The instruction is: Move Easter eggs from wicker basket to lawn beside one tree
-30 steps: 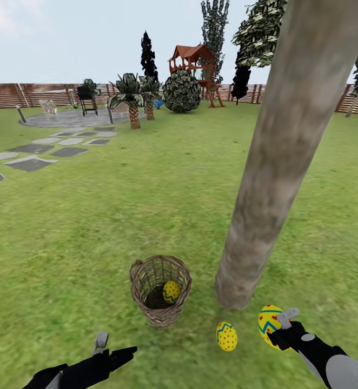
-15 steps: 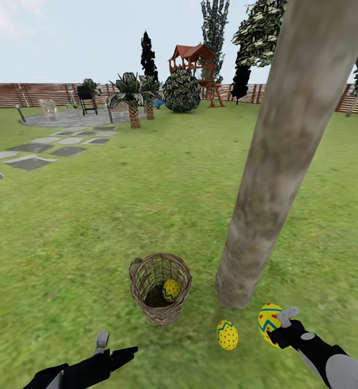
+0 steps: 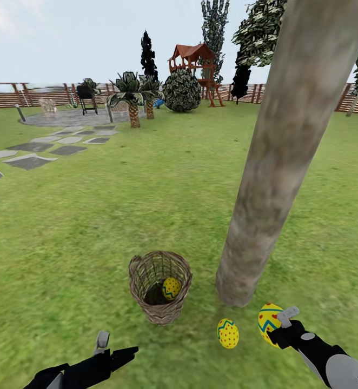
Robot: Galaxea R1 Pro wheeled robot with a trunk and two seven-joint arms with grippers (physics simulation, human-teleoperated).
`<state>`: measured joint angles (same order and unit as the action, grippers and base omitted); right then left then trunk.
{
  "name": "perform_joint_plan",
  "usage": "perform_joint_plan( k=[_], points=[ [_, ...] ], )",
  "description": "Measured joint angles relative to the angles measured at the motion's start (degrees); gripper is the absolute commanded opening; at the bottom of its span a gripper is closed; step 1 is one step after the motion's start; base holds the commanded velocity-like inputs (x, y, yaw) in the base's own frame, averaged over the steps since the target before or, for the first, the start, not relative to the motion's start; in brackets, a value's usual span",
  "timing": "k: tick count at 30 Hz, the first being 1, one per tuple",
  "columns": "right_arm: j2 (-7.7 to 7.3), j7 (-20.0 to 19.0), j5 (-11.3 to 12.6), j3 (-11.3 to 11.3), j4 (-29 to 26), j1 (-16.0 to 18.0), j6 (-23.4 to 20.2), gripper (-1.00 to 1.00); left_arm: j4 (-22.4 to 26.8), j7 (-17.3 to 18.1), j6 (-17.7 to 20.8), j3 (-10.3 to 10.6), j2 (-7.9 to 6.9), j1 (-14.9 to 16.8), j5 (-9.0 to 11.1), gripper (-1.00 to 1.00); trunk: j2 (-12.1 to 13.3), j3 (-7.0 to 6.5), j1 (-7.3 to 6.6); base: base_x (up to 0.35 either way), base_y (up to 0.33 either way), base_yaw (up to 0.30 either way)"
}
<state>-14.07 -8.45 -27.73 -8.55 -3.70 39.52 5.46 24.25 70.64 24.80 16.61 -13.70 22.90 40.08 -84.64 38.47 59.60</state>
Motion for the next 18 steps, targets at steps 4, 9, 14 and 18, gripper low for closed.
perform_joint_plan(
  k=[4, 9, 14, 18],
  points=[
    [0.02, 0.06, -0.15, 0.07, 0.08, -0.01, 0.0, -1.0, 0.0, -0.05, 0.0, 0.0, 0.04, 0.0, 0.0, 1.0, -1.6, 0.72, 0.88, 0.0, 0.0, 0.0],
    [0.84, 0.02, -0.52, 0.12, 0.4, 0.0, 0.0, -1.0, 0.0, -0.05, 0.0, 0.0, 0.04, 0.0, 0.0, 1.0, -3.61, 1.62, 1.98, 0.0, 0.0, 0.0],
    [0.9, 0.07, -0.68, 0.17, 0.43, 0.0, 0.0, -1.0, 0.0, -0.05, 0.0, 0.0, 0.05, 0.0, 0.0, 1.0, -5.62, 2.51, 3.08, 0.0, 0.0, 0.0],
    [0.99, 0.07, -0.62, 0.17, 0.23, 0.0, 0.0, -1.0, 0.0, -0.05, 0.0, 0.0, 0.05, 0.0, 0.0, 1.0, -7.22, 3.23, 3.95, 0.0, 0.0, 0.0]
  ],
)
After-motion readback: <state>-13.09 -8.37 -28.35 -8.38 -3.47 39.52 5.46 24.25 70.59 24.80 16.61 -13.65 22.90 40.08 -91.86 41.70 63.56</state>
